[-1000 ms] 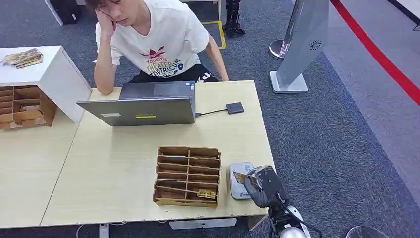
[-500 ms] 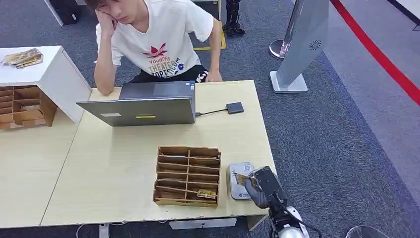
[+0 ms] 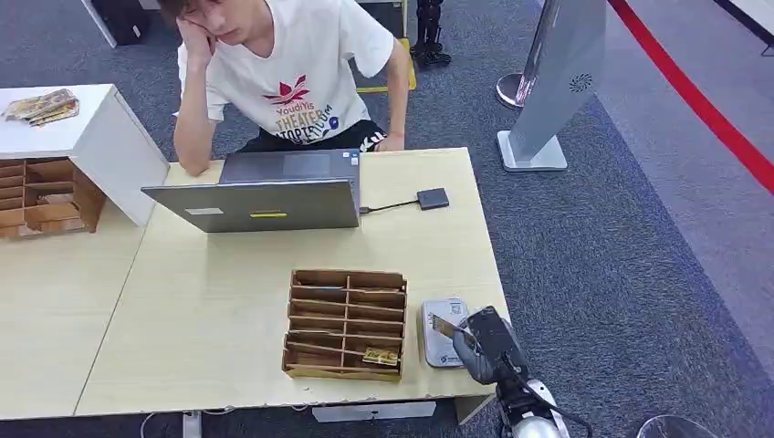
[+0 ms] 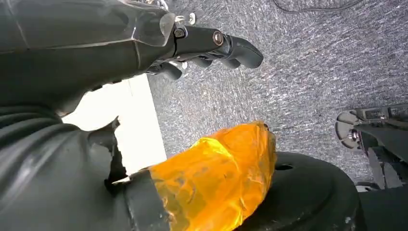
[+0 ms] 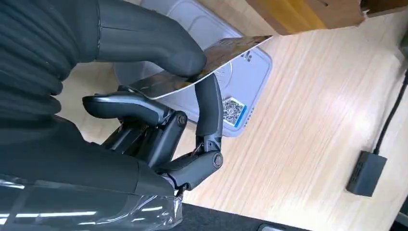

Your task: Pass the card to the sensor for recognition and then transmit it.

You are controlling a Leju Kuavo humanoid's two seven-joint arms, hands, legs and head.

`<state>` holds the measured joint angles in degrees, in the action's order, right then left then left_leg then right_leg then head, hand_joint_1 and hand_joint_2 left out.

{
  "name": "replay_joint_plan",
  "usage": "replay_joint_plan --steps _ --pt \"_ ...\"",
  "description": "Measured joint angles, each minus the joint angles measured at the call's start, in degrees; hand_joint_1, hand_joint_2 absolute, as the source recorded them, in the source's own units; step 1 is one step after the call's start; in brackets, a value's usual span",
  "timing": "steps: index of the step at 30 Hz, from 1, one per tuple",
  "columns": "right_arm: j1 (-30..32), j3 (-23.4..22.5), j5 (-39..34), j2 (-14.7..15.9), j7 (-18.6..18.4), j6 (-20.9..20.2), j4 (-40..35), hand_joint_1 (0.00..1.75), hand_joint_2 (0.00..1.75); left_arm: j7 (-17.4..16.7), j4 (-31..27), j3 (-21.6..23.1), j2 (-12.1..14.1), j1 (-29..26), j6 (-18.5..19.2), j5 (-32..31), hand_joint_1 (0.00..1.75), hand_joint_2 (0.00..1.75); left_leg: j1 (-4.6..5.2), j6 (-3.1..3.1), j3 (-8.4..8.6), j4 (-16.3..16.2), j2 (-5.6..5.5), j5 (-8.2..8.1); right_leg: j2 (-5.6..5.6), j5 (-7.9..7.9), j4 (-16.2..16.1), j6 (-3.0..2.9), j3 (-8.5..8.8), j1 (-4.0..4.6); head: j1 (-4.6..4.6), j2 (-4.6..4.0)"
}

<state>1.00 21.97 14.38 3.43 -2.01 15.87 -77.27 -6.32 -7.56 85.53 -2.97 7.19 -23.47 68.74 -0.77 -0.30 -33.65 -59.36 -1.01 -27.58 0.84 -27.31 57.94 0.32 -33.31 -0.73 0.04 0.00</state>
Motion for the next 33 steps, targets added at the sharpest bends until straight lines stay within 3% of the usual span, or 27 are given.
replay_joint_plan --steps 28,33 --pt "-2.1 -0.9 3.5 0.0 -1.0 0.7 2.1 1.75 1.75 -0.1 0.0 0.0 -0.1 0.0 0.3 0.0 0.00 0.00 0.00 0.00 0.01 0.0 0.00 0.00 0.00 0.01 0.0 0.00 0.01 0.00 0.00 0.00" --pt "-2.1 -1.4 1.6 0.0 -0.2 -1.1 2.0 1.75 1.75 -0.1 0.0 0.0 -0.1 0.0 0.3 0.0 0.00 0.00 0.00 0.00 0.01 0.0 0.00 0.00 0.00 0.01 0.0 0.00 0.00 0.00 0.00 0.00"
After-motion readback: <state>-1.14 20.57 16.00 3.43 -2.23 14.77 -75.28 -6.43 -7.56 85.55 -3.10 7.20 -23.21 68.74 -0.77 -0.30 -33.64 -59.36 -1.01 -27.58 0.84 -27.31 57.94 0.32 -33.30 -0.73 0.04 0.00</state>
